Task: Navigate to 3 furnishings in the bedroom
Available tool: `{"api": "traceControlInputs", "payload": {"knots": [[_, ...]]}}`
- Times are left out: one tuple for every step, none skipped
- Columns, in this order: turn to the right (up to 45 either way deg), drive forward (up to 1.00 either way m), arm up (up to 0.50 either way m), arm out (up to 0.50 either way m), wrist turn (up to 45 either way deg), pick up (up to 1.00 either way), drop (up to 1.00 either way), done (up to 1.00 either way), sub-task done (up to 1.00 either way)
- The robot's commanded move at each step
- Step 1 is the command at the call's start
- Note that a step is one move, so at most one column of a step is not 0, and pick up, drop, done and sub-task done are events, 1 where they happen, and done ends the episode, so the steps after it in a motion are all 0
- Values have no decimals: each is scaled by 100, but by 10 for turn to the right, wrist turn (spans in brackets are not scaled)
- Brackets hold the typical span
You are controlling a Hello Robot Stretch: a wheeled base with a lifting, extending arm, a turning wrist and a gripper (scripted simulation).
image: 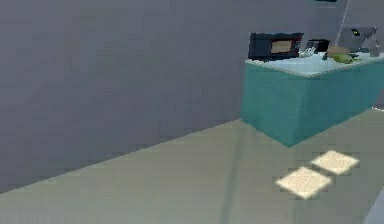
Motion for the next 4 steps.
{"api": "traceControlInputs", "payload": {"knots": [[-450,0,0,0,0,0,0,0,0],[-450,0,0,0,0,0,0,0,0],[0,50,0,0,0,0,0,0,0],[-270,0,0,0,0,0,0,0,0]]}}
